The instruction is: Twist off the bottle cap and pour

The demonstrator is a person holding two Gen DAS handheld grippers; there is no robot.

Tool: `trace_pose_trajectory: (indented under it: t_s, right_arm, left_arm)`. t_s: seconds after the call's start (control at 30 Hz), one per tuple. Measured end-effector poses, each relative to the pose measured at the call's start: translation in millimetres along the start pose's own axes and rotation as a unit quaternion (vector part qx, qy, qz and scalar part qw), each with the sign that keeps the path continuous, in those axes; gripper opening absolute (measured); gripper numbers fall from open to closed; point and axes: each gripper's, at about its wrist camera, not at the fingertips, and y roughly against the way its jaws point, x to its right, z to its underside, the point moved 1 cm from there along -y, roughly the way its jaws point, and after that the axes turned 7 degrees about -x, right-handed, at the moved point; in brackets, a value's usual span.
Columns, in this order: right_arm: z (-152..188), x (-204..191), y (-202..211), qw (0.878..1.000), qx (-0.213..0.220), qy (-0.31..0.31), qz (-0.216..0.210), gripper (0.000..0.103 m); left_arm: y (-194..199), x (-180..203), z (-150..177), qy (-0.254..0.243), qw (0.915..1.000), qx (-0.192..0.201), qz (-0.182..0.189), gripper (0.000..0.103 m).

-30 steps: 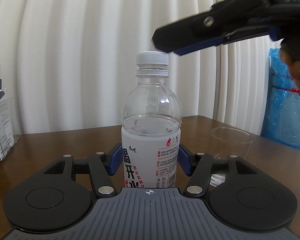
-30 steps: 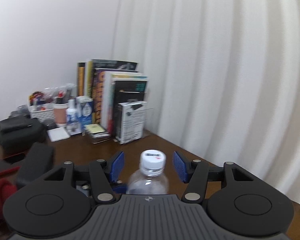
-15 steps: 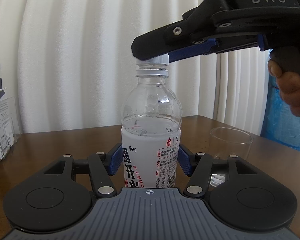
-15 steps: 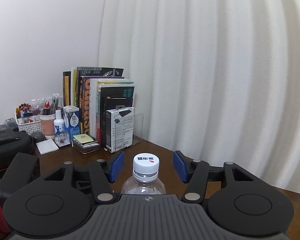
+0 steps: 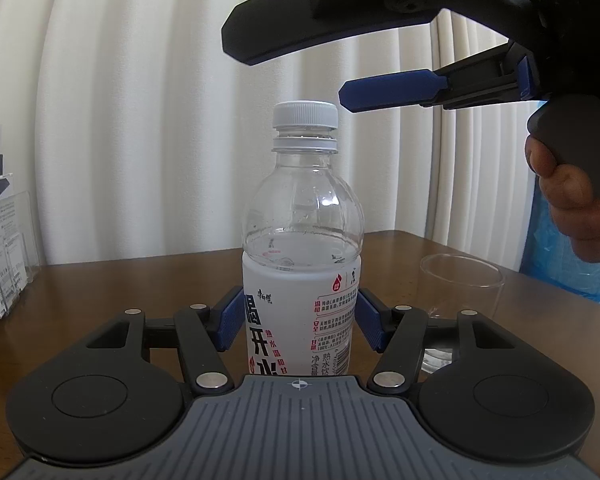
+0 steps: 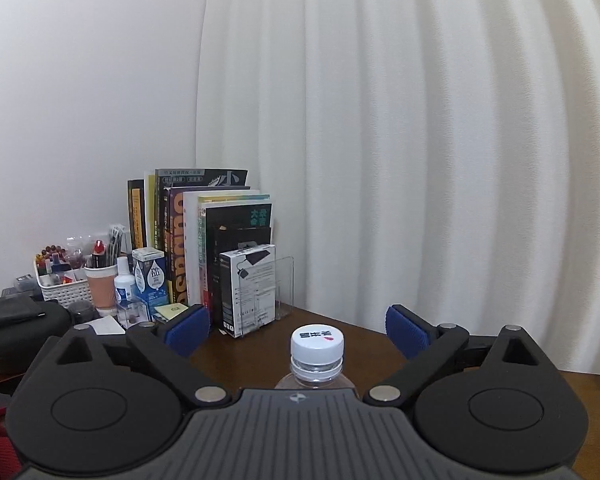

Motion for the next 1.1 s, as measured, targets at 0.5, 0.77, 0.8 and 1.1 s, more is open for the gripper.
trace_pose_trajectory:
  t_s: [0.5, 0.77, 0.8, 1.1]
  right_arm:
    - [8, 3, -15, 0.999, -0.024, -0.027, 0.026, 0.037]
    - [4, 12, -15, 0.999, -0.038, -0.017, -0.019, 0.032]
    - [2, 16, -15, 0.998, -0.043, -0.019, -0.032, 0.032]
    - [-11, 40, -21, 0.987, -0.078, 0.027, -0.139, 0.032]
  left_arm:
    - [-2, 2, -2, 0.001, 1.0, -0.001, 0.001, 0.06]
    - [0, 1, -1, -0.002, 1.0, -0.001, 0.003, 0.06]
    - [1, 1, -2, -0.003, 1.0, 0.0, 0.004, 0.059]
    - [3, -1, -2, -0.007, 0.9999, 0.0, 0.008, 0.058]
